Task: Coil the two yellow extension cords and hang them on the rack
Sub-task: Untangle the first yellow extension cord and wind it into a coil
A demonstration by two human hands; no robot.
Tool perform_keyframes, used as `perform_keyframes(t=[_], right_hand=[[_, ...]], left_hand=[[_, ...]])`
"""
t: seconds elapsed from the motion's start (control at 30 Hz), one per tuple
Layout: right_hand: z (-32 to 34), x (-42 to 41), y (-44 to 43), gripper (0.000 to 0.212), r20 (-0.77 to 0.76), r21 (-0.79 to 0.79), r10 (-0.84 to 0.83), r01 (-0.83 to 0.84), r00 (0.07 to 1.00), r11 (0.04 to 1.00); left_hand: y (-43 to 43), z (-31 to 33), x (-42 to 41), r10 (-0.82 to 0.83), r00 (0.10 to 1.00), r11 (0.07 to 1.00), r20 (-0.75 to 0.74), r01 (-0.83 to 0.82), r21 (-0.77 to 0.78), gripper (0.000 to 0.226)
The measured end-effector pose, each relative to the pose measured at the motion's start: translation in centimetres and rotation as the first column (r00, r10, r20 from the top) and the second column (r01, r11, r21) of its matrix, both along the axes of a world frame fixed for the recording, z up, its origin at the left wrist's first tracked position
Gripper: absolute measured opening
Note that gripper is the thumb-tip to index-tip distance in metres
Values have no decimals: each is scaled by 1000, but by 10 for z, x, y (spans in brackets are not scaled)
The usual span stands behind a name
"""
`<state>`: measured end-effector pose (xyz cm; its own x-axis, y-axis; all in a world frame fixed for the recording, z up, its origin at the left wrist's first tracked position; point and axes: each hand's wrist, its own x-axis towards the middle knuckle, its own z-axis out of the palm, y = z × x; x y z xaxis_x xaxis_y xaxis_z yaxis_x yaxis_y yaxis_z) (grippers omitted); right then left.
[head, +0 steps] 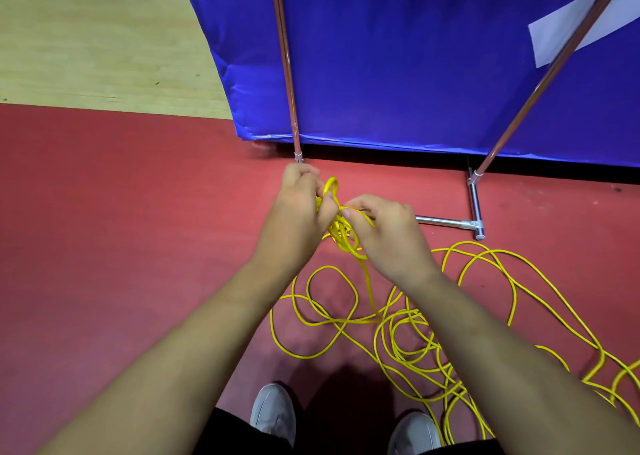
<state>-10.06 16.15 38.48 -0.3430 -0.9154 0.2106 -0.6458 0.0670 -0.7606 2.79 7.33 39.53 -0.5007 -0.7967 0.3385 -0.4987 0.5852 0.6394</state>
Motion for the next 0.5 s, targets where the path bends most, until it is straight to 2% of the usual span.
perform_keyframes(t=[0.13,0.17,0.2,0.27,0.3,0.4,0.5], right_hand=[[-6,-1,2,14,-4,-25,-132,132,991,991],[-5,-3,3,14,63,-30,-167,169,984,985],[-4,-6,3,13,196,-27,-201,210,960,977],[2,-13,4,11,520,-6,-214,254,827,967],[5,-16,5,11,627,-2,-193,250,755,968],[9,-15,6,10,845,24,-131,207,518,978],[7,-13,1,8,954,111,-177,263,241,958]], left_hand=[[-7,-2,-4,123,991,991,46,-125,48,17],[-13,-1,-1,157,988,980,7,-157,125,17],[-20,1,4,189,981,956,-49,-172,236,16],[-29,6,13,257,954,854,-155,-149,499,9],[-31,7,17,269,946,814,-180,-124,568,8],[-29,10,22,202,965,822,-167,-74,565,15],[-22,11,15,176,977,826,-123,-79,558,19]])
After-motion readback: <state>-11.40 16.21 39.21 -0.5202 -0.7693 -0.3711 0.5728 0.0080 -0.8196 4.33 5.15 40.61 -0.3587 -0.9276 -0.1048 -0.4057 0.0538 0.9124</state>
